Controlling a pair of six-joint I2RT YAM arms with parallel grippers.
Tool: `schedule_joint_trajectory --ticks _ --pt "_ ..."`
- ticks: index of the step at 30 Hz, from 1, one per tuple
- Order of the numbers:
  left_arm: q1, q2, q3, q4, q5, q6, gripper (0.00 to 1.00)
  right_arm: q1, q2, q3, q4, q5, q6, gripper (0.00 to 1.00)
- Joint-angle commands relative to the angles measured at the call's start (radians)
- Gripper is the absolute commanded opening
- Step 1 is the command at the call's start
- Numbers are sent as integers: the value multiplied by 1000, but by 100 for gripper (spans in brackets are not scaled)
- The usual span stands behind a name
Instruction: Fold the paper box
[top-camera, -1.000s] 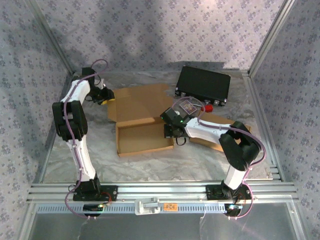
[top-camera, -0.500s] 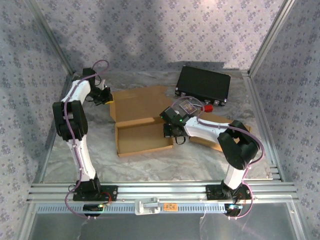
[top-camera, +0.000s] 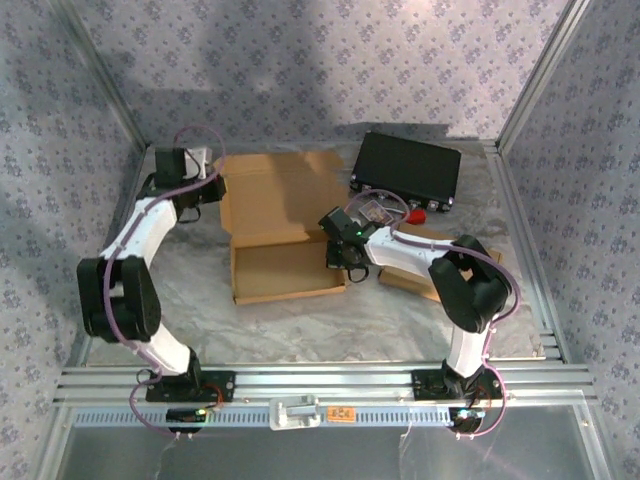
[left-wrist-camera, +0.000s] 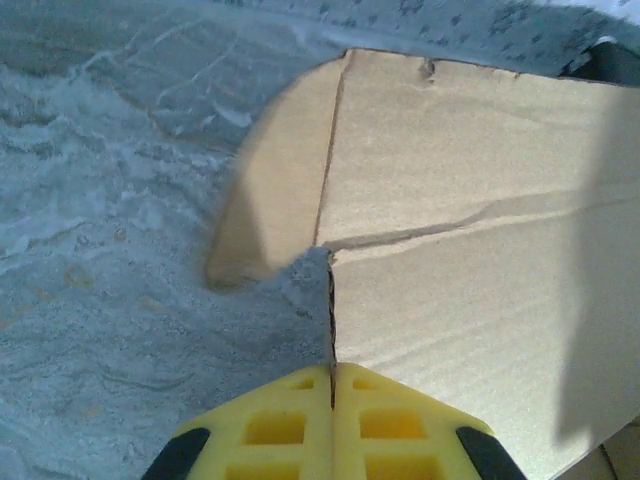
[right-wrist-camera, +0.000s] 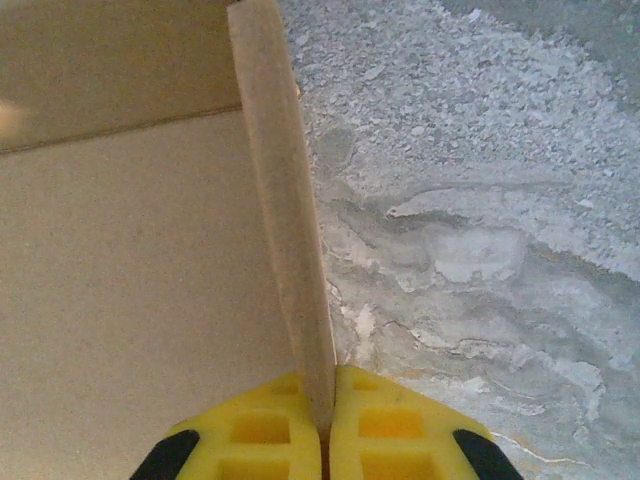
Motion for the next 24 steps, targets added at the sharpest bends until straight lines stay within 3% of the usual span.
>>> schedule_joint_trajectory --ticks 1,4,8,13,20,24 --pt "-16 -63 -138 235 45 -23 0 -8 43 63 -13 -13 69 4" --pt "-15 -102 -216 300 31 -29 0 -10 43 85 -21 -19 61 14" --pt "-15 -127 -270 337 16 -14 0 -14 19 93 -44 -31 30 35" --pt "-15 -139 -283 335 17 26 0 -26 -53 96 -77 -51 -92 54" --pt "-16 -143 -270 328 33 58 0 -129 -173 161 -158 -156 -315 62" --pt "-15 -145 -271 328 35 62 0 -255 -190 213 -143 -302 -434 63"
